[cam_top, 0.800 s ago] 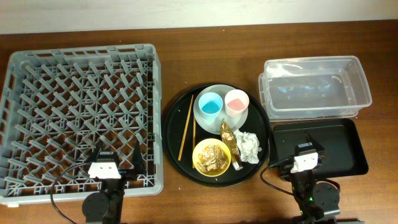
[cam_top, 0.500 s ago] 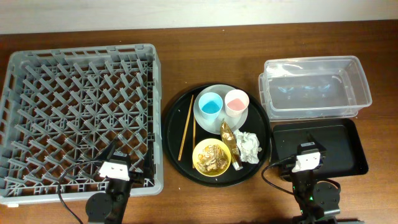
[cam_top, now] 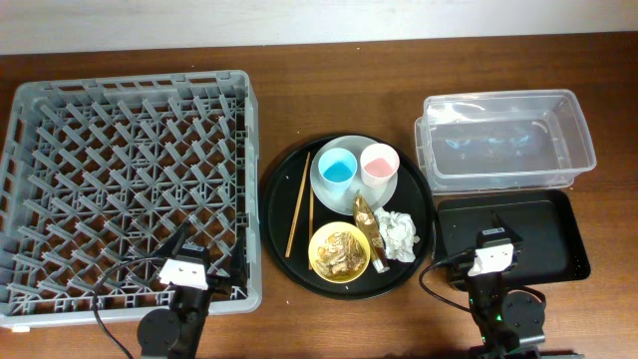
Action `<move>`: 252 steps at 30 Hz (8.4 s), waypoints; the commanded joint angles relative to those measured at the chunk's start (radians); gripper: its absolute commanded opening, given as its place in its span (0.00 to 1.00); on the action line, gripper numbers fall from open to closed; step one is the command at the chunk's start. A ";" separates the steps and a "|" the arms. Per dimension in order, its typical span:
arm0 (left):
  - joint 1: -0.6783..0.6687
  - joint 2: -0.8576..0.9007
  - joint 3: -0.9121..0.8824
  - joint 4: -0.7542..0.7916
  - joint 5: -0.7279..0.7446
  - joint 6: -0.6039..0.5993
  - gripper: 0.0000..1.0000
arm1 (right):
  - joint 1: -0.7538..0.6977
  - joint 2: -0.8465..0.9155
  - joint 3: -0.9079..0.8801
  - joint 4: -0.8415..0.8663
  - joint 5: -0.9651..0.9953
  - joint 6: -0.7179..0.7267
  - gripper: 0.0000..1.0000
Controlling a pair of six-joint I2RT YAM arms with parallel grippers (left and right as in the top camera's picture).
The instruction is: Sort waste into correct bins and load items into the dishwasher rack
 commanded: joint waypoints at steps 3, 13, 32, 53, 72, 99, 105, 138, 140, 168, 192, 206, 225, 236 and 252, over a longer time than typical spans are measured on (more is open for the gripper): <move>-0.004 -0.002 -0.001 -0.006 0.026 0.019 1.00 | -0.007 0.005 -0.005 -0.008 0.016 0.010 0.99; -0.004 -0.002 -0.001 -0.005 0.025 0.019 0.99 | -0.007 0.005 -0.005 -0.008 0.016 0.010 0.99; -0.003 0.855 1.490 -0.964 0.247 0.171 0.99 | -0.007 0.005 -0.005 -0.008 0.016 0.010 0.99; -0.187 1.424 1.397 -1.017 0.297 0.041 0.70 | -0.007 0.005 -0.005 -0.008 0.016 0.010 0.99; -0.396 1.766 1.239 -0.811 -0.047 -0.258 0.29 | -0.007 0.005 -0.005 -0.008 0.016 0.011 0.99; -0.473 1.896 1.068 -0.401 -0.277 -0.277 0.18 | -0.007 0.005 -0.005 -0.008 0.016 0.010 0.99; -0.475 1.902 1.076 -0.401 -0.274 -0.277 0.00 | -0.007 0.005 -0.005 -0.008 0.016 0.010 0.99; -0.153 1.665 1.215 -0.708 -0.289 -0.203 0.58 | -0.007 0.005 -0.005 -0.008 0.016 0.010 0.99; -0.153 1.663 1.231 -0.718 -0.285 -0.204 0.59 | -0.007 0.005 -0.005 -0.008 0.016 0.010 0.99; -0.153 1.183 1.369 -1.225 -0.063 -0.204 0.99 | -0.007 0.051 0.336 -0.140 -0.127 0.263 0.99; -0.153 1.183 1.369 -1.225 -0.063 -0.204 0.99 | 0.243 1.374 0.913 -0.809 -0.079 0.405 0.58; -0.153 1.183 1.369 -1.225 -0.063 -0.204 0.99 | 0.241 1.582 1.105 -0.856 -0.061 0.366 0.04; -0.153 1.183 1.369 -1.225 -0.063 -0.204 0.99 | -0.300 1.654 1.485 -0.837 0.016 0.369 0.99; -0.153 1.183 1.369 -1.225 -0.063 -0.204 0.99 | 0.266 1.310 1.170 -1.180 -0.202 0.458 0.27; -0.153 1.188 1.369 -1.226 -0.063 -0.204 1.00 | 0.459 1.476 0.758 -0.491 -0.292 0.415 0.11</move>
